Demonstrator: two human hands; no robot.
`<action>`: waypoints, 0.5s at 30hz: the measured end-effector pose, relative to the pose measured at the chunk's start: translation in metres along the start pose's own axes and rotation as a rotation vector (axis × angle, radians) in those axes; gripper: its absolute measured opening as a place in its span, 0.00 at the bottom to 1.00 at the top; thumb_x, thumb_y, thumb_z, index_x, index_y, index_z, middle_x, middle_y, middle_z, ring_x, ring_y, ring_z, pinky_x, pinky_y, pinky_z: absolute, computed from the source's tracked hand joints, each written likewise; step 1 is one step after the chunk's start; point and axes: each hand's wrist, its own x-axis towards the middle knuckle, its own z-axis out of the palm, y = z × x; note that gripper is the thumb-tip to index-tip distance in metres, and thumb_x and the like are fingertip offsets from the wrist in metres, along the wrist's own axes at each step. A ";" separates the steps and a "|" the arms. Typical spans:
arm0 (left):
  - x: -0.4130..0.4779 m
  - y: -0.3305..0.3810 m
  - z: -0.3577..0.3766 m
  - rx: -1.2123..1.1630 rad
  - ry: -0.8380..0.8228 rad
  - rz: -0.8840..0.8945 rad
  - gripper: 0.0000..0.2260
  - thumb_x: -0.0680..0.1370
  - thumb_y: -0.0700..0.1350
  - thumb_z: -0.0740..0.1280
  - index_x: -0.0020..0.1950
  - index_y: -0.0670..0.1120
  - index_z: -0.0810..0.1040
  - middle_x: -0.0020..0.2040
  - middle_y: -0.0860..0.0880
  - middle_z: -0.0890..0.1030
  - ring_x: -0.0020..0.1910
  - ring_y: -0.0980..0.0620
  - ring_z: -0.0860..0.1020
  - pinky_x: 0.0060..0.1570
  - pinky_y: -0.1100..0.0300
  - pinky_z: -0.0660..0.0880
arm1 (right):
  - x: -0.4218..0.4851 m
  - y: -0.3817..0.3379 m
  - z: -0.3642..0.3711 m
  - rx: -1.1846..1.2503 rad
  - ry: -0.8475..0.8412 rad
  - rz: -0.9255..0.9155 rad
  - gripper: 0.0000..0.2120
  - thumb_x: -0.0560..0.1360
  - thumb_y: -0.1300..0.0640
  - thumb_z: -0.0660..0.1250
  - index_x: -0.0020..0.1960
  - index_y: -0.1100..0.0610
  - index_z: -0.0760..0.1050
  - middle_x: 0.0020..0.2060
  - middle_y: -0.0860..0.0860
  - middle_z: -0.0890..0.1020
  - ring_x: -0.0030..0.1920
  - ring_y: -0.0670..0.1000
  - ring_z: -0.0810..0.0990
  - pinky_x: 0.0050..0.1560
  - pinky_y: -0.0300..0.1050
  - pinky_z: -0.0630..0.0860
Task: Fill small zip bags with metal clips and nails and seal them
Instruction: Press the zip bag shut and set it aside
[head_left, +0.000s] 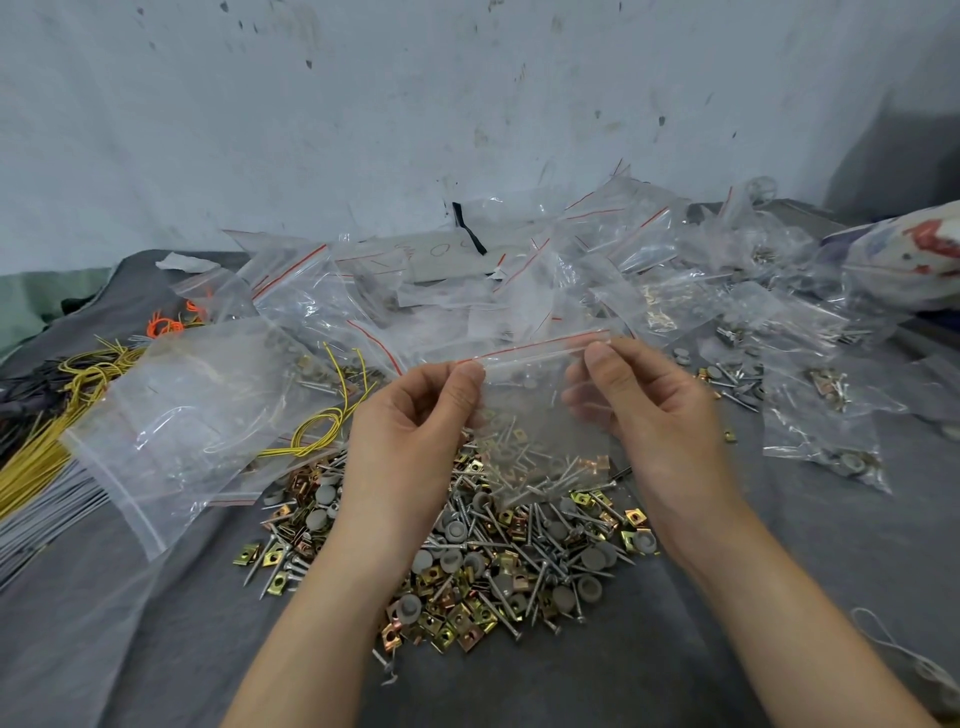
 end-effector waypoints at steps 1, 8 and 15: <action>0.002 -0.001 -0.001 -0.003 0.011 -0.022 0.09 0.79 0.47 0.69 0.43 0.44 0.82 0.31 0.51 0.80 0.32 0.58 0.76 0.35 0.67 0.74 | 0.000 0.001 0.000 -0.007 -0.010 0.008 0.10 0.74 0.48 0.68 0.51 0.50 0.84 0.42 0.50 0.85 0.42 0.48 0.83 0.45 0.39 0.79; 0.022 -0.013 -0.006 0.005 0.075 -0.136 0.09 0.80 0.47 0.67 0.46 0.43 0.81 0.34 0.52 0.80 0.35 0.53 0.76 0.33 0.62 0.75 | 0.002 0.021 -0.005 -0.203 -0.084 0.170 0.09 0.80 0.52 0.66 0.59 0.46 0.78 0.47 0.46 0.86 0.45 0.44 0.84 0.46 0.34 0.78; 0.028 -0.020 -0.008 0.063 0.118 -0.107 0.09 0.81 0.47 0.66 0.45 0.44 0.80 0.34 0.52 0.78 0.29 0.58 0.73 0.28 0.67 0.72 | 0.005 0.035 -0.010 -0.384 -0.170 0.292 0.09 0.80 0.47 0.65 0.58 0.37 0.73 0.49 0.48 0.85 0.50 0.46 0.84 0.60 0.51 0.78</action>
